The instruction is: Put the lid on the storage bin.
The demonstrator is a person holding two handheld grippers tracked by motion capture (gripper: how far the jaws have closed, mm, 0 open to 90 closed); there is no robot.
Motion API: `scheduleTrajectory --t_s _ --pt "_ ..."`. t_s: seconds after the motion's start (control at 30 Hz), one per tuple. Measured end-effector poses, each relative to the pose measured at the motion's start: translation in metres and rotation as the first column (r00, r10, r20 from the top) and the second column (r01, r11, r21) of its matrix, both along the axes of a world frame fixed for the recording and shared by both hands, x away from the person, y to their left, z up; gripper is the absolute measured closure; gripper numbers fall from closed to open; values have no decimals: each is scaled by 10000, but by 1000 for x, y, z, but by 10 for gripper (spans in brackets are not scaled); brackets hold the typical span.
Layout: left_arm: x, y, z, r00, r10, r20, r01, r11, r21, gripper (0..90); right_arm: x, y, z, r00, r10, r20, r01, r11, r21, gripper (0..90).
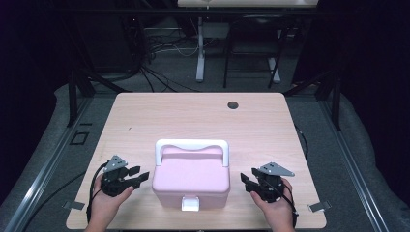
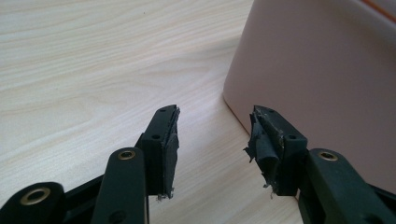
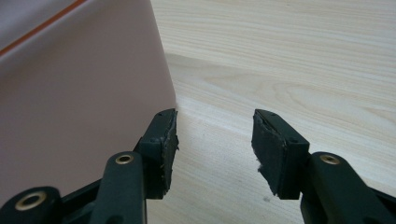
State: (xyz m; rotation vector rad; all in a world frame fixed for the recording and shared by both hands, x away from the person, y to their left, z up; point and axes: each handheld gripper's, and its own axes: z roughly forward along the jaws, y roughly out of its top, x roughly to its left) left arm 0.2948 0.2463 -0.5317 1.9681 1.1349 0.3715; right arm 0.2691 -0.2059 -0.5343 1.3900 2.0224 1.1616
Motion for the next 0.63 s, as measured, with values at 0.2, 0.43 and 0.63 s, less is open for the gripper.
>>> scheduleTrajectory --t_s 0.2,0.43,0.63 --pt "-2 -1 -6 9999 -123 14 122 9996 239 510 0 2 -3 9998 4 212 -3 10000 -88 496" --pt "-2 -1 -10 9997 -215 -75 218 9988 431 496 1 3 -4 9992 -36 399 36 10000 -7 489" --pt "-2 0 -12 9998 -148 115 141 9982 581 483 2 5 -7 9998 194 17 -193 9998 -82 531"
